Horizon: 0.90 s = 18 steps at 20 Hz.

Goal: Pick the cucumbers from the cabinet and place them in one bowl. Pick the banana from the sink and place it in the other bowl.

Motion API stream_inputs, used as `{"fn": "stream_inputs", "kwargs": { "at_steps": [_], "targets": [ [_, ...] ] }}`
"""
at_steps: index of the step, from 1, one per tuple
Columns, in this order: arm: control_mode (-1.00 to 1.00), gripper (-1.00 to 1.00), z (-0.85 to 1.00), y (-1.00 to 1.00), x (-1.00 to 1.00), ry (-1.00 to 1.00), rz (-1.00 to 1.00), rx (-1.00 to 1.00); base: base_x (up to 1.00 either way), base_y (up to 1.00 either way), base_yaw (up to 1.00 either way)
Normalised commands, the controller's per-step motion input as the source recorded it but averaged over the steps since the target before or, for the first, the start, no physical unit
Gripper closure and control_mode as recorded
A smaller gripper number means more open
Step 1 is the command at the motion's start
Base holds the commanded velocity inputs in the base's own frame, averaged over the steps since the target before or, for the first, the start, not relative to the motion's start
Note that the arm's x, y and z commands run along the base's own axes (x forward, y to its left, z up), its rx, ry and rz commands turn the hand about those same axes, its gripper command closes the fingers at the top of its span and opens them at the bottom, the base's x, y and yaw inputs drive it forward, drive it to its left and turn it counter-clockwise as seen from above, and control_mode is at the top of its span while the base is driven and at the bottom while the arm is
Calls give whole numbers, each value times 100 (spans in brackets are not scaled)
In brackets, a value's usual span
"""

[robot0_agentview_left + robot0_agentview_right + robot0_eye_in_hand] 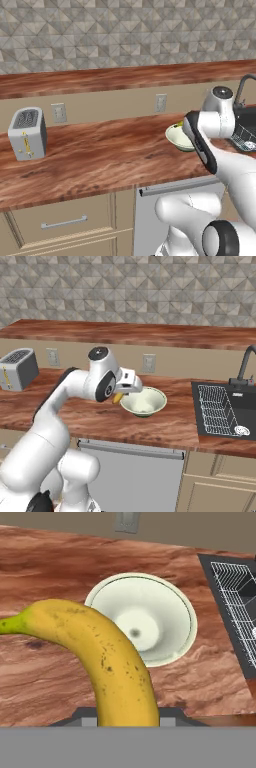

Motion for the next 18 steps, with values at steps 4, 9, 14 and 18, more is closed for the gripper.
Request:
{"fn": "stream_inputs", "kwargs": {
  "at_steps": [4,9,14,18],
  "targets": [
    [-100,100,-8,-7,92,18,0,0,0,0,0],
    [-100,100,-27,-30,90,12,0,13,0,0,0],
    [-100,100,-37,-28,52,14,-3,13,0,0,0],
    [-100,100,-14,-3,9,3,0,-2,0,0,0]
  ]
}}
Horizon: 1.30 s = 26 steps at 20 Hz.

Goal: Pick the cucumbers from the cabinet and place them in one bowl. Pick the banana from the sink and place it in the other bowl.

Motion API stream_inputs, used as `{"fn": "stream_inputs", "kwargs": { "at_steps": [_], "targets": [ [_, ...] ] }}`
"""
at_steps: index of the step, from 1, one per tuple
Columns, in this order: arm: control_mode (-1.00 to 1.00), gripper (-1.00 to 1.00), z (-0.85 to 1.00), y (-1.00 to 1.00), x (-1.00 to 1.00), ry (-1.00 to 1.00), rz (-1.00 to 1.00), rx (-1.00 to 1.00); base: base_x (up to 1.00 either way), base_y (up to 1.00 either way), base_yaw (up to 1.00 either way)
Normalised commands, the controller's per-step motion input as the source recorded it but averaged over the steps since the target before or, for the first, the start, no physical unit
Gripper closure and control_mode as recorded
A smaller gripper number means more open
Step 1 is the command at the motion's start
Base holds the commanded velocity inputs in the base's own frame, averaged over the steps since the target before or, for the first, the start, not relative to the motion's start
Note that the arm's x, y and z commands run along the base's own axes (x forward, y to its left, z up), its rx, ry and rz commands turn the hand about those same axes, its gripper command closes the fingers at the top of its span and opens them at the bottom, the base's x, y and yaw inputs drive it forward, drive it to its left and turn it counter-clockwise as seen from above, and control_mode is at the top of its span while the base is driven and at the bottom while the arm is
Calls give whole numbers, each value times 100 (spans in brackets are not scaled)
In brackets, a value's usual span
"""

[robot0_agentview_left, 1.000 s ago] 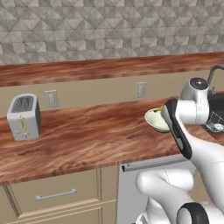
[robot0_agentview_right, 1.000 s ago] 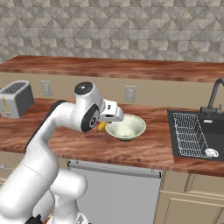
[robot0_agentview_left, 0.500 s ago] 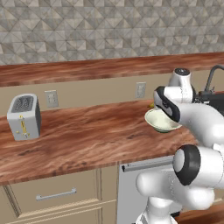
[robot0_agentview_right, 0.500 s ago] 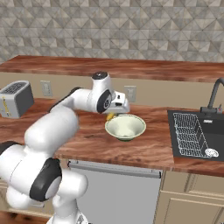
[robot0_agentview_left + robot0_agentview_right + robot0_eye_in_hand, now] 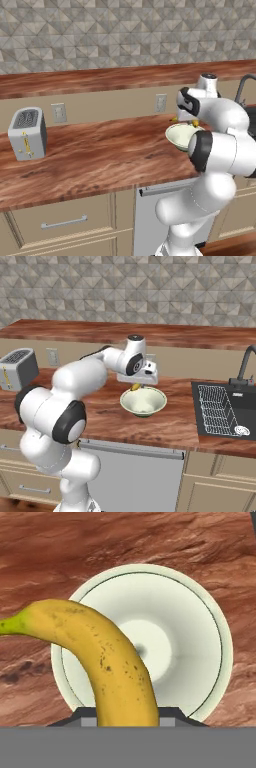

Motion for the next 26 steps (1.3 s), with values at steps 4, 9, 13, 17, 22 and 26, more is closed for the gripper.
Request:
{"fn": "stream_inputs", "kwargs": {
  "at_steps": [4,9,13,17,22,26],
  "targets": [
    [-100,100,-35,0,18,-2,0,-1,0,0,0],
    [-100,100,-57,0,20,-4,0,-7,0,0,0],
    [-100,100,-51,0,9,-9,0,-8,0,0,0],
    [-100,100,-45,-1,1,-7,0,-6,0,0,0],
    [-100,100,-23,-12,0,-1,0,-3,0,0,0],
    [-100,100,-27,0,0,1,-1,0,0,0,0]
  ]
}}
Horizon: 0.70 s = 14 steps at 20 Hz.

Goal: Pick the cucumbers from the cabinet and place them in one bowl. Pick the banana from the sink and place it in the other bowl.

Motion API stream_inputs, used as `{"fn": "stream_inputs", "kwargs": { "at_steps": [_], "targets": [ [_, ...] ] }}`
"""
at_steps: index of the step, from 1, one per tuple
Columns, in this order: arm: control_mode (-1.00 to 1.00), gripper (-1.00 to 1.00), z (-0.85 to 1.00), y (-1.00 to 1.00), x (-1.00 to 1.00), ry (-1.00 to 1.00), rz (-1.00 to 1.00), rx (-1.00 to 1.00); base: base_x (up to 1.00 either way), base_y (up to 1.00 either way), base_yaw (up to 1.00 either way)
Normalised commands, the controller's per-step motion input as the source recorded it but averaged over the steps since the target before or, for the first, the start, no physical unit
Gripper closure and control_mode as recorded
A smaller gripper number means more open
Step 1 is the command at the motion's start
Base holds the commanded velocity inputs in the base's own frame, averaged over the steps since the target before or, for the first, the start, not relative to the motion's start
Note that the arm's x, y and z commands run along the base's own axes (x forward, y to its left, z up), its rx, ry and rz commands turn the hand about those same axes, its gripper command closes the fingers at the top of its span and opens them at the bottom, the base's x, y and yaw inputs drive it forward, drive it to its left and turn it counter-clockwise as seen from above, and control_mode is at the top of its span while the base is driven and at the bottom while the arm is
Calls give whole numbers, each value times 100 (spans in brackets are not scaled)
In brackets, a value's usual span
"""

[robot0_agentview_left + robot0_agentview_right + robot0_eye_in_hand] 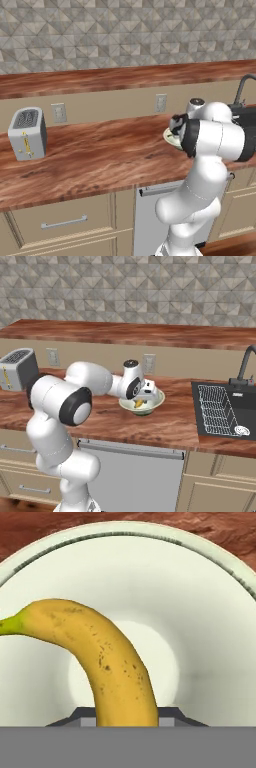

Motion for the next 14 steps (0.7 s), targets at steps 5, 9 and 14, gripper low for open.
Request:
{"fn": "stream_inputs", "kwargs": {
  "at_steps": [5,9,14],
  "targets": [
    [-100,100,-26,-1,0,0,-1,0,0,0,0],
    [-100,100,-16,-13,0,2,-2,0,0,0,0],
    [-100,-100,-5,-10,3,4,-1,0,0,0,0]
  ]
}}
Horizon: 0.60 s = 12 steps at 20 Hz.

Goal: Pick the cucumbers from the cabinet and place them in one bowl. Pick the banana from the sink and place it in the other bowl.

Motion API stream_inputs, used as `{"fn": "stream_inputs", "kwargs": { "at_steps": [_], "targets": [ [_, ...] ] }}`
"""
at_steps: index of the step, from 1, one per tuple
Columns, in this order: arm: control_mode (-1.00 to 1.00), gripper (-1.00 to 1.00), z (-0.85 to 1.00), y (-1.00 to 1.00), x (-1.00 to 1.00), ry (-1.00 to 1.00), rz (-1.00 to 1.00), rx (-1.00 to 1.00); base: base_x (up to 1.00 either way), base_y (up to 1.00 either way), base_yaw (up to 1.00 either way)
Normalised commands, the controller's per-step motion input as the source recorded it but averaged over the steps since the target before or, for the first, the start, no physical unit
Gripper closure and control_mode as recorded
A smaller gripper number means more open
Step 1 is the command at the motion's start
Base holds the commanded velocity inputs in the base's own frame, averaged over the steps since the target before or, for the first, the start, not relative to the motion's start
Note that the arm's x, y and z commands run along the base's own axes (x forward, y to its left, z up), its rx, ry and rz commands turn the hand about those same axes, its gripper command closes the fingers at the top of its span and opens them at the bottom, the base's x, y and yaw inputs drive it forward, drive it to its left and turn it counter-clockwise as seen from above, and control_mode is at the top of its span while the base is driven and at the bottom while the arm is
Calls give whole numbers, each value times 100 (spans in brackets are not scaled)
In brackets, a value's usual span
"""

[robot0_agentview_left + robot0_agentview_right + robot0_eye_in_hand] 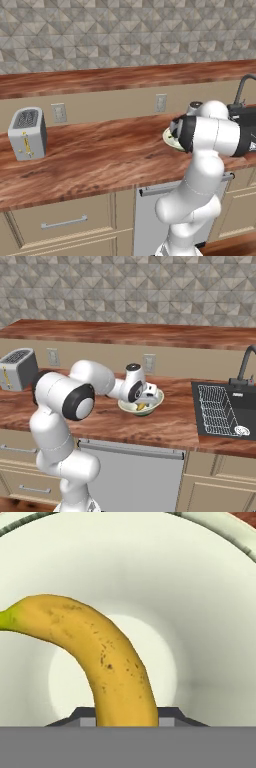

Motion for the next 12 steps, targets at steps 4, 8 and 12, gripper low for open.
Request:
{"fn": "stream_inputs", "kwargs": {
  "at_steps": [4,8,12],
  "targets": [
    [-100,-100,-1,-3,4,3,0,0,0,0,0],
    [-100,-100,2,-5,1,3,0,0,0,0,0],
    [-100,-100,33,-3,0,5,0,4,0,0,0]
  ]
}}
